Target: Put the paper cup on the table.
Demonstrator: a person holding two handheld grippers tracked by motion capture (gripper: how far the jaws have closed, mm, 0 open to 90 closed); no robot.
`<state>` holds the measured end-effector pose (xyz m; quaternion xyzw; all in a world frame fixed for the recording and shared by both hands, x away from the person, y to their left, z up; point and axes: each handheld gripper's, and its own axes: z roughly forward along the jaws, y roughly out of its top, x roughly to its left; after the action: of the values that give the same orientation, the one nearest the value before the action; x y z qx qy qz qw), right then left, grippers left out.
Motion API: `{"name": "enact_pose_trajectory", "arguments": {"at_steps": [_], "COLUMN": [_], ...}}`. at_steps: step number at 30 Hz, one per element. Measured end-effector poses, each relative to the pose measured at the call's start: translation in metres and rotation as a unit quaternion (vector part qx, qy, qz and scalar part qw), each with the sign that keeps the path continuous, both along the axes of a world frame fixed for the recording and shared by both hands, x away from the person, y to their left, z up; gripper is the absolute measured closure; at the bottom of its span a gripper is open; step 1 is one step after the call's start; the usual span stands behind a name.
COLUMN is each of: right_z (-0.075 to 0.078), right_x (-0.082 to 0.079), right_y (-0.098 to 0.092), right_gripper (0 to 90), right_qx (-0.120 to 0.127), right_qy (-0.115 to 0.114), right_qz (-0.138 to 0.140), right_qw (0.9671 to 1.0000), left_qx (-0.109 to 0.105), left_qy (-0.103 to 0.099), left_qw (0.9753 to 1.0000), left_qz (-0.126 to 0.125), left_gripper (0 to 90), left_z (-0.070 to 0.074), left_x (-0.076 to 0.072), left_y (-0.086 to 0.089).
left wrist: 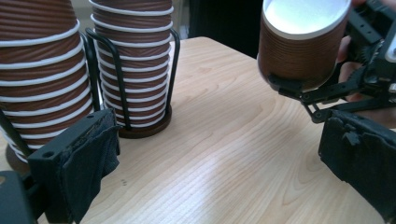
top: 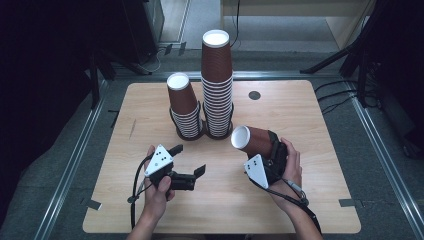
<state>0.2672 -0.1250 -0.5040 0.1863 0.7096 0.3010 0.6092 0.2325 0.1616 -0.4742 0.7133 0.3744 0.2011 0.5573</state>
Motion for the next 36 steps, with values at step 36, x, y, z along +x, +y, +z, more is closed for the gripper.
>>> {"name": "enact_pose_trajectory", "arguments": {"at_steps": [36], "right_z": [-0.014], "right_x": [-0.014], "right_y": [0.026], "right_gripper": [10.2], "right_qx": [-0.105], "right_qy": [-0.079], "right_qz": [0.063], "right_qw": [0.9893], "left_qx": [-0.014], "left_qy": [0.002], "left_qw": [0.9988], "left_qz": [-0.047], "left_gripper": [0.0], "left_z": [0.002], "left_x": [-0.003], "left_y": [-0.014]}}
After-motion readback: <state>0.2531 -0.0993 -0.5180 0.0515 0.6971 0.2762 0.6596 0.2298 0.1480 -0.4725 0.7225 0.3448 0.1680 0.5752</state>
